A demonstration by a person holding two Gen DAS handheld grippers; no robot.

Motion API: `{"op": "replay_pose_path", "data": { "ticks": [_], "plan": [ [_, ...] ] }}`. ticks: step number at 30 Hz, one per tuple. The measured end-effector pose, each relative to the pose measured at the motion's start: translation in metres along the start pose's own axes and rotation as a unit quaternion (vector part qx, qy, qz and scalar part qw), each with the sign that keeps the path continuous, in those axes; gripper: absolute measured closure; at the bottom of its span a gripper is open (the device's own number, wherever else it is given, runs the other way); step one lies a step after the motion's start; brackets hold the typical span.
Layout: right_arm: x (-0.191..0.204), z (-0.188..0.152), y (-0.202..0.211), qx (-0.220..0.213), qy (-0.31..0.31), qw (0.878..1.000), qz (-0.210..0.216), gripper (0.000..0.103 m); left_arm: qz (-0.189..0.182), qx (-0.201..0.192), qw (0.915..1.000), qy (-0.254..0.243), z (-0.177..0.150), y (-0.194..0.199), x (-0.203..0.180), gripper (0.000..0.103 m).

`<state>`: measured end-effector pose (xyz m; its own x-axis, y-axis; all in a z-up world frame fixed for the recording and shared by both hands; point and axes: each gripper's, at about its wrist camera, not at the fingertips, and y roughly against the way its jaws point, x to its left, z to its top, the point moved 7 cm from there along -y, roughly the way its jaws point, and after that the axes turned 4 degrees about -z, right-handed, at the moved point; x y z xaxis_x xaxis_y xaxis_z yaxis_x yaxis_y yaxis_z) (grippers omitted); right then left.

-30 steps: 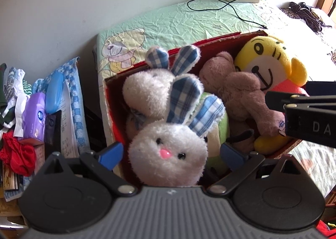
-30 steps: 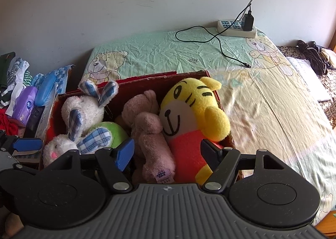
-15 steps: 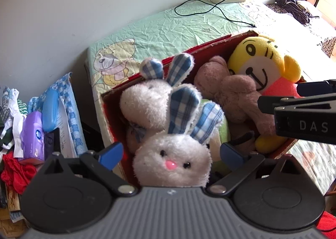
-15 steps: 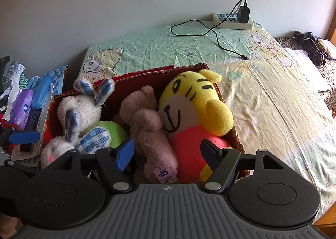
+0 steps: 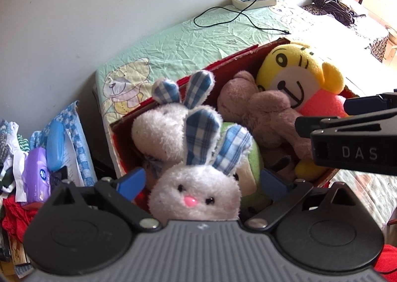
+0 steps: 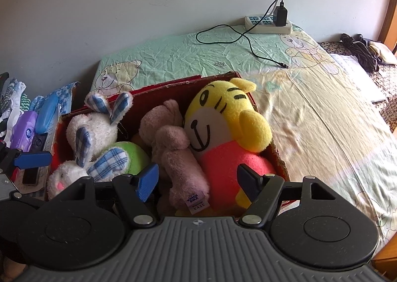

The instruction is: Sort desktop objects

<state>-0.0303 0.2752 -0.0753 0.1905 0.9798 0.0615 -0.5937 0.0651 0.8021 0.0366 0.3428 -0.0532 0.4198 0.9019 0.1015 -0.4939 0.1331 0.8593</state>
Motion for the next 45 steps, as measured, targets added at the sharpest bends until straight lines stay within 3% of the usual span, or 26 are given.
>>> {"op": "replay_pose_path", "data": {
  "ticks": [8,24,45],
  "plan": [
    [-0.001,0.005,0.001,0.005,-0.005,1.0,-0.003,0.03,-0.021,0.007,0.9997,0.009,0.005,-0.001,0.002,0.004],
    [-0.003,0.01,-0.013,0.034,-0.03,0.999,-0.003,0.03,-0.016,0.013,0.9997,0.01,0.01,-0.01,0.008,0.004],
    [0.006,0.008,-0.019,0.048,-0.003,0.999,-0.004,0.03,-0.021,0.016,0.9994,0.021,0.002,-0.022,0.013,0.004]
  ]
}}
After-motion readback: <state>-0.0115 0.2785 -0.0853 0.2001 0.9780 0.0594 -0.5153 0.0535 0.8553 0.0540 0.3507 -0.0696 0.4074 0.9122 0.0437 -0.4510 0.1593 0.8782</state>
